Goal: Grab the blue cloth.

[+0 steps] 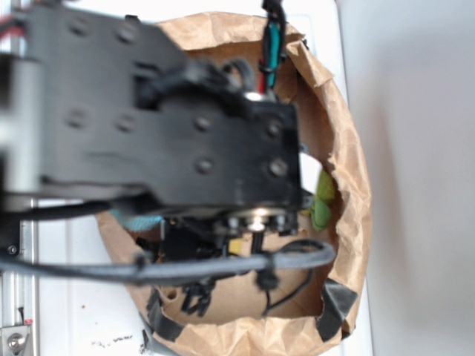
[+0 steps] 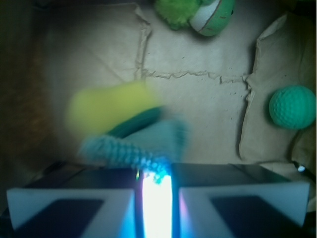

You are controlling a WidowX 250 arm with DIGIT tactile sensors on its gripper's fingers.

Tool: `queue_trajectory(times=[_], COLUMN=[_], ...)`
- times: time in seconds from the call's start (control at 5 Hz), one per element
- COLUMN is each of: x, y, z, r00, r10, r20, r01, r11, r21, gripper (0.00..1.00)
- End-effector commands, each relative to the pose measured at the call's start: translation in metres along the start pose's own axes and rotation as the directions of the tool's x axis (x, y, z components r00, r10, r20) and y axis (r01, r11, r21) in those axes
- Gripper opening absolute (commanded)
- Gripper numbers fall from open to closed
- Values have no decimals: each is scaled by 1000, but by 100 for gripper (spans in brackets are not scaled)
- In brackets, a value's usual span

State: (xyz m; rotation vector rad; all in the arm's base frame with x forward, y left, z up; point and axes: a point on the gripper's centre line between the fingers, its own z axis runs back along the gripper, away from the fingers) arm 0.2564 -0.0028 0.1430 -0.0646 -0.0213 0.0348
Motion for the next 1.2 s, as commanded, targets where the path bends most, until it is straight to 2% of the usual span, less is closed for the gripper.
queue_trajectory(times=[0.0, 0.2, 0.4, 0.8, 1.0], x=[22, 31, 32, 24, 14], y=[21, 18, 17, 19, 15], z=[59, 17, 38, 61, 77], r00=[989, 995, 994, 990, 990], r10=[79, 76, 90, 104, 99], r20=[127, 69, 66, 93, 96], r01=[-68, -82, -93, -104, -100], r11=[994, 993, 995, 995, 995], r21=[-90, 81, 38, -3, 3], gripper=[0, 0, 0, 0, 0])
